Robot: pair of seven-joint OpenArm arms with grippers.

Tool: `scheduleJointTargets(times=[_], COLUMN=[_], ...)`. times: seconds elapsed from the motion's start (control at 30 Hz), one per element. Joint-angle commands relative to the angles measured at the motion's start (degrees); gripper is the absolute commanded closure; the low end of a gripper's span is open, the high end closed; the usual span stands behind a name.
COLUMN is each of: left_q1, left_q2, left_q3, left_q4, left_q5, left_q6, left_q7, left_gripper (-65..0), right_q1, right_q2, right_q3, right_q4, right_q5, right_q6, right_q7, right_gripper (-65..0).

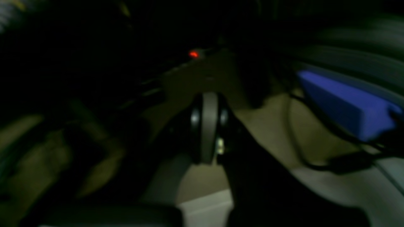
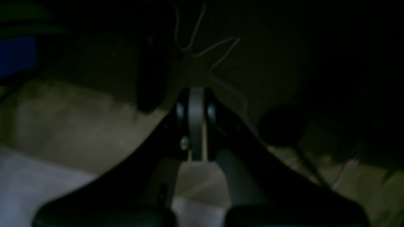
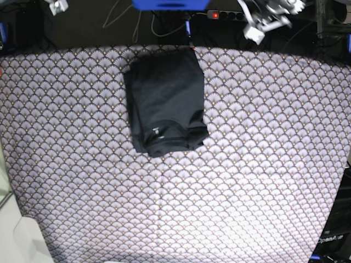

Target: Fold the T-shirt properly

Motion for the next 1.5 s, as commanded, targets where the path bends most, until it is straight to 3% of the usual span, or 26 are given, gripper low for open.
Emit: scheduleJointTargets(times=[0.0,0.2,0.33,0.57,0.67,0.8,0.93,1.07,1.17,1.33,1.4,1.47], left_q1=[0.67,-2.58,-7.41,-19.19,-24.47,-31.41,-37.39,-40.47,-40.64,-40.73,-40.73,-40.73], left_q2=[-0.41,0.55,0.64,0.38,0.29,0.64,0.91,2.84,3.10,3.81,3.81,3.72], left_q3=[-0.03,-0.29,-0.29,-0.29,0.24,1.56,1.91,1.73,1.82,1.91,2.08,2.70], left_q4=[-2.31,-24.37,-38.44,-66.22,-79.32,-95.67,-105.21,-105.21,-105.21,-105.21,-105.16,-104.99], left_q5=[-0.22,-0.13,-0.13,-0.22,-0.22,1.71,4.00,6.29,6.64,6.64,7.08,8.31], left_q6=[-0.03,0.14,0.23,0.41,5.59,11.84,21.77,27.22,31.70,38.12,38.47,38.91], left_q7=[-2.45,-17.48,-24.60,-37.70,-45.79,-56.78,-66.71,-64.96,-60.91,-55.11,-54.14,-54.41], left_gripper=[0.0,0.0,0.0,0.0,0.0,0.0,0.0,0.0,0.0,0.0,0.0,0.0], right_q1=[-0.02,8.77,16.77,29.87,34.80,36.82,36.99,38.58,39.10,41.83,41.83,42.18], right_q2=[0.72,0.72,0.90,5.03,6.26,5.99,4.06,2.74,1.77,0.02,-1.65,-2.09], right_q3=[0.41,0.50,2.26,4.10,4.10,4.01,4.01,4.37,4.19,4.72,4.63,4.45], right_q4=[-1.87,-22.26,-38.70,-67.63,-77.30,-80.11,-80.11,-80.28,-80.20,-80.20,-80.11,-80.11], right_q5=[0.19,-5.70,-10.36,-19.68,-23.99,-29.70,-36.65,-42.19,-42.19,-42.10,-42.10,-42.10], right_q6=[0.38,0.38,0.38,0.38,0.38,0.38,-13.99,-24.63,-29.02,-29.90,-31.48,-35.70], right_q7=[1.96,10.13,16.99,32.02,36.86,38.44,38.26,37.74,35.45,32.64,31.23,31.32], right_gripper=[0.0,0.0,0.0,0.0,0.0,0.0,0.0,0.0,0.0,0.0,0.0,0.0])
